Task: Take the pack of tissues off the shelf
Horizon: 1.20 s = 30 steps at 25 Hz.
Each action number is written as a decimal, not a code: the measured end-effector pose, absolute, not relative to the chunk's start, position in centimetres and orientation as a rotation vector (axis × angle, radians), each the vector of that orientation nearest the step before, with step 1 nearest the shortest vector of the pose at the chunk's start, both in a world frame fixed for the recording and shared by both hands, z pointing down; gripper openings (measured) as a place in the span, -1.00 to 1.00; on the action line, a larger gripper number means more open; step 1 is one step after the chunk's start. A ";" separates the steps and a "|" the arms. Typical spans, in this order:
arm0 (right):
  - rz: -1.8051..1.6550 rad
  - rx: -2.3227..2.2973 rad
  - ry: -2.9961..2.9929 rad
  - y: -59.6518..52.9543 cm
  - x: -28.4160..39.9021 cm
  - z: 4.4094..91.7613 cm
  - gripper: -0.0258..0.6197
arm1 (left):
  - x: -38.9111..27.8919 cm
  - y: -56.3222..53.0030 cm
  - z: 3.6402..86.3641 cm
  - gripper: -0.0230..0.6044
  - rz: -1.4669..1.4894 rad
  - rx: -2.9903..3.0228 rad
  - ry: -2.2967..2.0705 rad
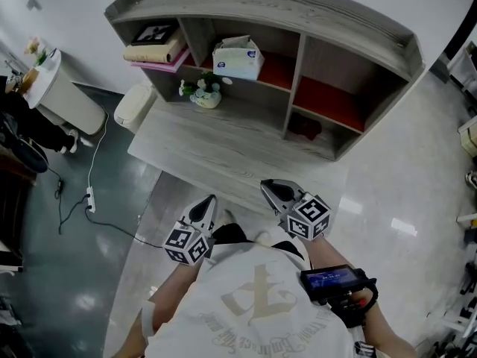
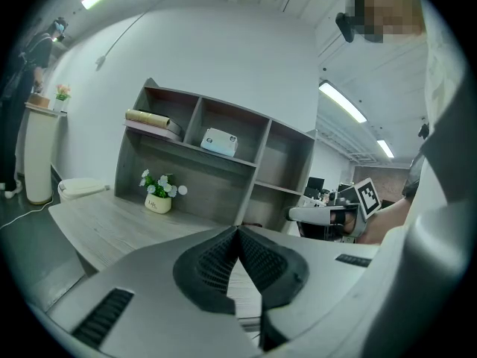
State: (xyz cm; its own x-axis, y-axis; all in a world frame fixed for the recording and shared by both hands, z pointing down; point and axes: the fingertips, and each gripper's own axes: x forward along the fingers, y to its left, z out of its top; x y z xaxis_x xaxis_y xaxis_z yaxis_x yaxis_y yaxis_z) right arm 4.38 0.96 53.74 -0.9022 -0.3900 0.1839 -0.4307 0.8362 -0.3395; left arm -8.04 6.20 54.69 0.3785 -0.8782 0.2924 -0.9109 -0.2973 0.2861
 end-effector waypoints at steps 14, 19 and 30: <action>0.594 0.617 -2.910 -0.8 3.7 53.7 -0.91 | -9.5 5.5 54.0 -0.89 0.106 2.196 -1.614; 0.613 0.612 -2.904 -1.7 2.9 54.1 -0.91 | -10.7 5.1 54.5 -0.89 0.112 2.165 -1.627; 0.612 0.656 -2.886 -4.8 1.9 54.1 -0.91 | -12.2 1.4 54.4 -0.89 0.092 2.174 -1.607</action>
State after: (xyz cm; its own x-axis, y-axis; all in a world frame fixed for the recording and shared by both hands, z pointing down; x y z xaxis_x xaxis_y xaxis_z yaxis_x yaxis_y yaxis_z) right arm 1.91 -4.75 54.06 -0.8988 -0.3892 0.2016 -0.4375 0.8242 -0.3596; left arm -12.22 1.38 54.38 0.3249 -0.8958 0.3032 -0.9245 -0.2334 0.3013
